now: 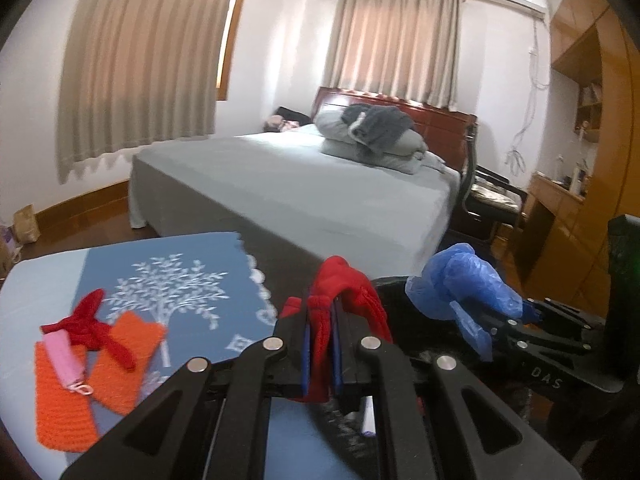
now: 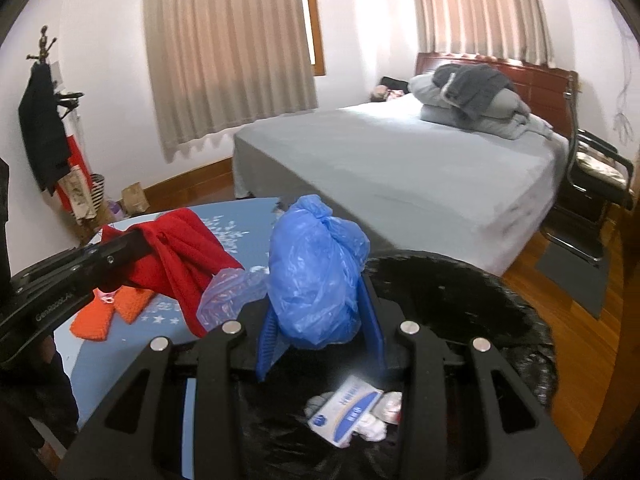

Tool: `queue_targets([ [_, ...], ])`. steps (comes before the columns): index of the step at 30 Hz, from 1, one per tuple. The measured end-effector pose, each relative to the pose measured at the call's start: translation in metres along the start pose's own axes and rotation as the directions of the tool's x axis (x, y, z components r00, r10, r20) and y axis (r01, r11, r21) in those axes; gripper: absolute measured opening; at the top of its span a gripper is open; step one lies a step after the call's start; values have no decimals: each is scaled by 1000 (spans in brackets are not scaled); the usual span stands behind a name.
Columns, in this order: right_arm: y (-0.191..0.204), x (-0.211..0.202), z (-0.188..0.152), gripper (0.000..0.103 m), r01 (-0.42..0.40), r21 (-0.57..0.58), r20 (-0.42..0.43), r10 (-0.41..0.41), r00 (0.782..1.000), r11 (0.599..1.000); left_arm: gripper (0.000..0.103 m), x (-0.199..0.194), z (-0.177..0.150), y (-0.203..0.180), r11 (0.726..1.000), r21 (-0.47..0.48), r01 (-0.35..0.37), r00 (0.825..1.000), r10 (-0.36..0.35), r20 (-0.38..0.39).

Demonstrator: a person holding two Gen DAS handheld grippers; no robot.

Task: Collect trash
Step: 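Carry the red cloth and blue bag over the black bin with both tools, then open both tools over the bin, dropping the red cloth and blue bag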

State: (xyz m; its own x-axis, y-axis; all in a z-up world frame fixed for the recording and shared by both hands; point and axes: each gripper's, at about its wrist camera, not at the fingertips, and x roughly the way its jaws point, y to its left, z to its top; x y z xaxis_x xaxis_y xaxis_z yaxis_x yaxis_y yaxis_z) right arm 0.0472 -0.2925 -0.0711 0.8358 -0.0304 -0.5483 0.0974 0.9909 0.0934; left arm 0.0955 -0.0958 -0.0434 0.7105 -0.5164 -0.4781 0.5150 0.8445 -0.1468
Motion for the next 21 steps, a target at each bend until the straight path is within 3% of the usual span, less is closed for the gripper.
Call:
queue_targets([
  [21, -86, -19, -30, 36, 161, 90, -21, -159, 987, 983, 8, 52, -4, -95, 979, 92, 180, 983, -175, -59],
])
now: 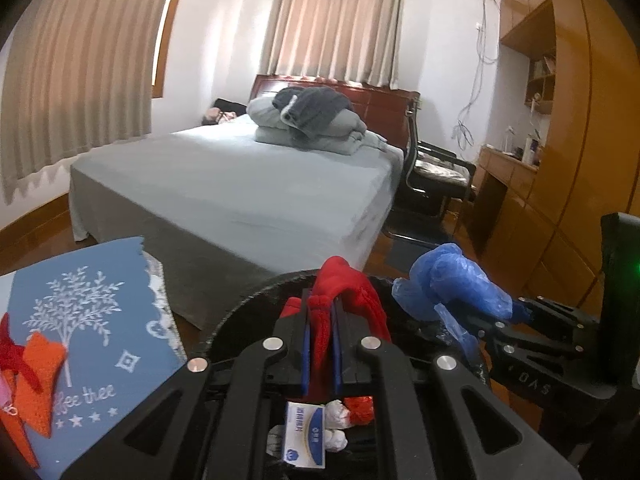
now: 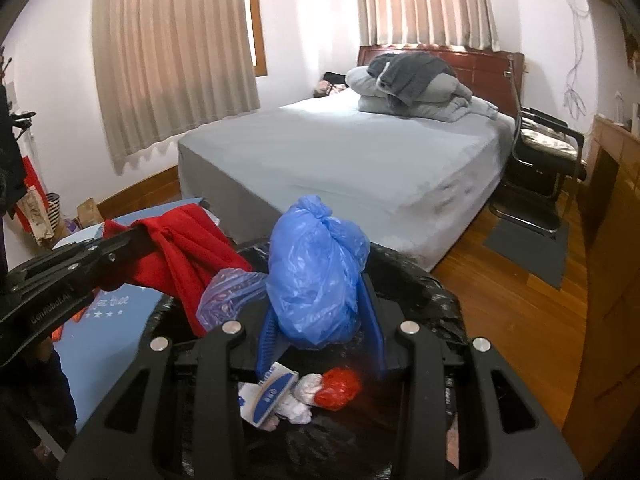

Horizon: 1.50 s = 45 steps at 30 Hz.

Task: Collect trash
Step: 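Open both tools over the bin, dropping the red cloth and blue bag, then move both open tools back to the remaining items on the cloth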

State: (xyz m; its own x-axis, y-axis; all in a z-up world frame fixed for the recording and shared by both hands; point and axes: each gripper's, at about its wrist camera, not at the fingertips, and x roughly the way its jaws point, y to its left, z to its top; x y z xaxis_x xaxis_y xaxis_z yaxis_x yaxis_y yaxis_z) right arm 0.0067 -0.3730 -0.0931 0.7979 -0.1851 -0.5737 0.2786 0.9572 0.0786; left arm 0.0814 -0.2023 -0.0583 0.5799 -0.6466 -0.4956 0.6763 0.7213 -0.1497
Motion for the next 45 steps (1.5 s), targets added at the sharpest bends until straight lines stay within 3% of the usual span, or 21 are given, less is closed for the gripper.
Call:
queue_targets([
  [25, -30, 30, -18, 39, 43, 45, -76, -39, 996, 998, 10, 56, -9, -13, 999, 23, 45, 993, -42, -112],
  [28, -31, 34, -19, 44, 48, 48, -83, -44, 996, 998, 17, 60, -9, -11, 999, 19, 48, 991, -45, -122],
  [32, -31, 35, -18, 54, 58, 52, -81, -54, 995, 997, 38, 60, -10, -4, 999, 4, 40, 992, -39, -123],
  [34, -32, 34, -18, 59, 64, 53, -78, -60, 995, 997, 44, 58, -10, -2, 999, -2, 34, 992, -34, -120],
  [37, -32, 31, -18, 72, 79, 58, -70, -75, 995, 995, 52, 57, -10, 3, 1000, -9, 21, 993, -22, -116],
  [39, -32, 28, -18, 89, 100, 60, -58, -96, 994, 993, 59, 55, -9, 6, 1000, -11, 10, 994, -11, -111],
  [45, -30, 23, -17, 95, 99, 65, -47, -96, 994, 993, 78, 45, -7, 18, 999, -23, -41, 995, 39, -88],
])
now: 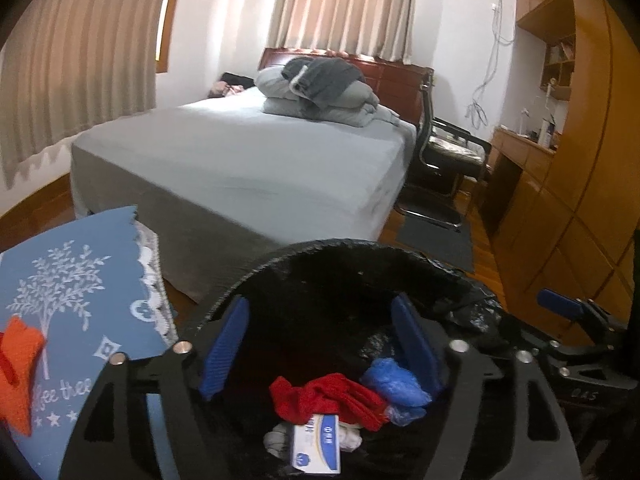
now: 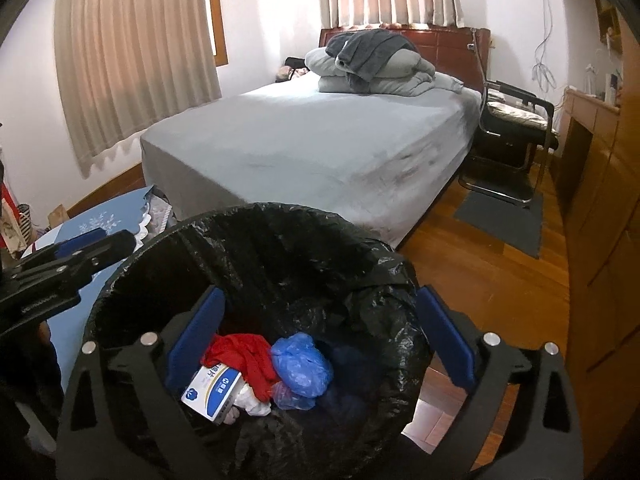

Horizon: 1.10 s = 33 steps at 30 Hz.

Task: Collect trash
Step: 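Move both open tools back to the remaining items on the cloth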

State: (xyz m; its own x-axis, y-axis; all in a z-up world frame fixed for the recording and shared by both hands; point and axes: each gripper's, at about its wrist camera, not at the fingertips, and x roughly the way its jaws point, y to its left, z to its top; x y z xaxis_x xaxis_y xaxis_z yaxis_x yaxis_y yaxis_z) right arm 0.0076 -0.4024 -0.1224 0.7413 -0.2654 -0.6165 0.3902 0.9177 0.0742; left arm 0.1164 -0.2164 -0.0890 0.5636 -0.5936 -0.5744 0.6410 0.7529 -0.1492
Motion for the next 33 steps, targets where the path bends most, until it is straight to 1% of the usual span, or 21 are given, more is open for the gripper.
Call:
queue_targets([
  [3, 3, -2, 1, 96, -2, 0, 8, 2, 1000, 1000, 86, -8, 0, 7, 999, -5, -33, 999, 33, 18],
  [9, 17, -6, 5, 97, -18, -6, 11, 18, 1000, 1000, 96, -23, -1, 23, 997, -15, -82, 996, 83, 35],
  [15, 39, -8, 9, 97, -45, -32, 11, 45, 999, 998, 97, -44, -8, 46, 989, -34, -145, 988, 146, 49],
  [20, 59, -8, 11, 97, -72, -50, 8, 72, 997, 996, 97, -61, -16, 70, 978, -65, -199, 978, 202, 44],
  [24, 83, -6, 12, 97, -105, -74, 2, 105, 994, 992, 97, -76, -26, 92, 964, -82, -254, 965, 258, 42],
  [27, 105, -2, 13, 97, -137, -97, -5, 137, 991, 986, 97, -89, -35, 111, 949, -100, -300, 951, 305, 40],
  [33, 160, 7, 16, 97, -215, -150, -23, 214, 977, 965, 97, -119, -56, 155, 901, -143, -410, 908, 418, 28],
])
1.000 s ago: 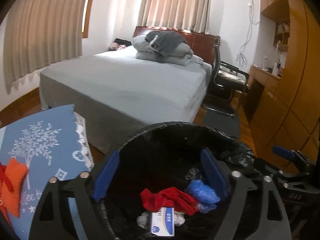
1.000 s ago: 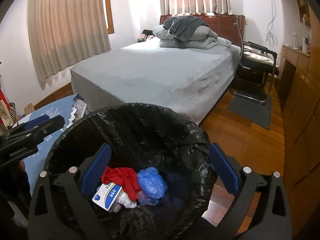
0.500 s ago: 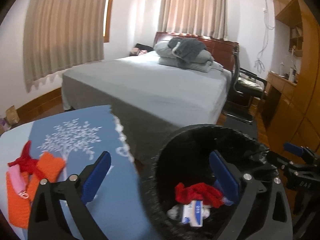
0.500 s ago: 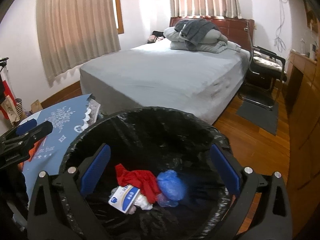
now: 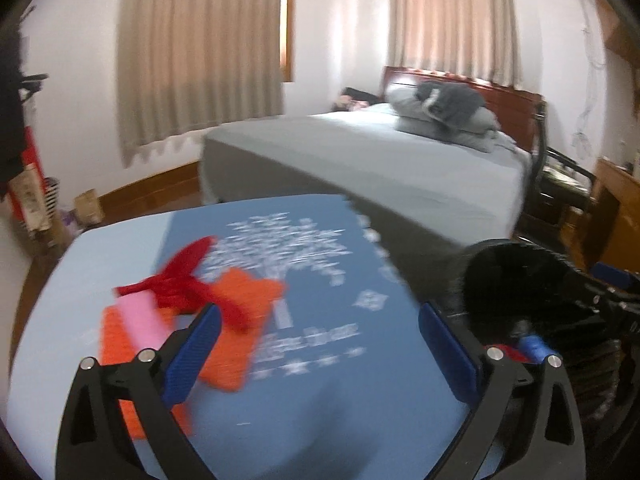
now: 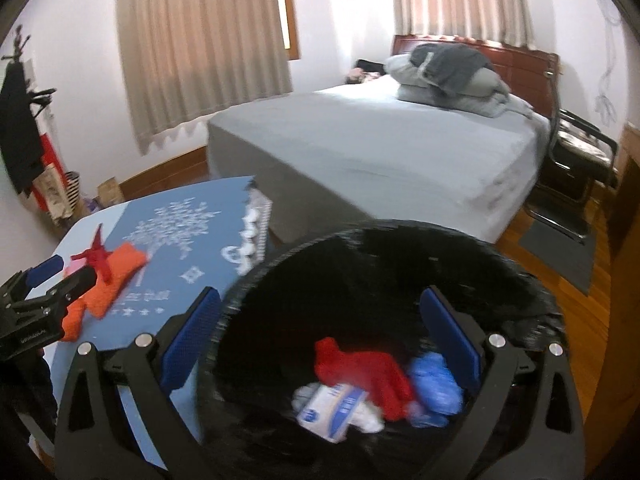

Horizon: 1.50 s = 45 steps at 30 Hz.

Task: Collect trash
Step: 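Move both open tools back to the remaining items on the cloth, then grasp the orange mesh foam sleeve with the left tool, then lift the orange sleeve with the left tool while the right tool reaches the pink mask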

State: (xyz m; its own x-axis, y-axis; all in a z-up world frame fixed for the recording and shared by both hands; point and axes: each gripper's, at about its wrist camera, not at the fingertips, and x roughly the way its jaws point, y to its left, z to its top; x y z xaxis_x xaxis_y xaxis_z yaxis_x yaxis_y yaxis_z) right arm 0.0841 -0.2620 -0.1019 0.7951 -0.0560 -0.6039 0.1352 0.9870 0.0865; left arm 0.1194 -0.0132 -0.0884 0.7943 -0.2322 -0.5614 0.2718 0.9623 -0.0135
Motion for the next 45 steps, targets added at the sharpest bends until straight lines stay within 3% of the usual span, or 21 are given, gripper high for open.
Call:
queue_targets([
  [7, 60, 21, 7, 97, -92, -75, -8, 92, 996, 993, 97, -7, -20, 81, 982, -87, -167, 986, 165, -29],
  [13, 107, 40, 5, 97, -157, -116, -36, 153, 988, 981, 96, -1, -41, 134, 954, -146, -262, 964, 250, -91],
  [22, 153, 64, -6, 97, -208, -162, -93, 195, 976, 965, 88, 11, -67, 166, 945, -187, -268, 955, 236, -178],
  [28, 160, 67, -9, 97, -213, -176, -107, 196, 975, 961, 74, 22, -71, 165, 955, -204, -215, 960, 168, -225],
  [34, 162, 67, -11, 97, -215, -179, -111, 197, 974, 960, 53, 26, -73, 163, 961, -226, -162, 966, 107, -235],
  [40, 168, 66, -13, 97, -224, -187, -111, 206, 972, 956, 13, 18, -69, 159, 962, -220, -159, 973, 116, -197],
  [45, 176, 63, -10, 97, -236, -197, -105, 219, 970, 952, 13, 9, -66, 158, 960, -230, -162, 977, 122, -177],
])
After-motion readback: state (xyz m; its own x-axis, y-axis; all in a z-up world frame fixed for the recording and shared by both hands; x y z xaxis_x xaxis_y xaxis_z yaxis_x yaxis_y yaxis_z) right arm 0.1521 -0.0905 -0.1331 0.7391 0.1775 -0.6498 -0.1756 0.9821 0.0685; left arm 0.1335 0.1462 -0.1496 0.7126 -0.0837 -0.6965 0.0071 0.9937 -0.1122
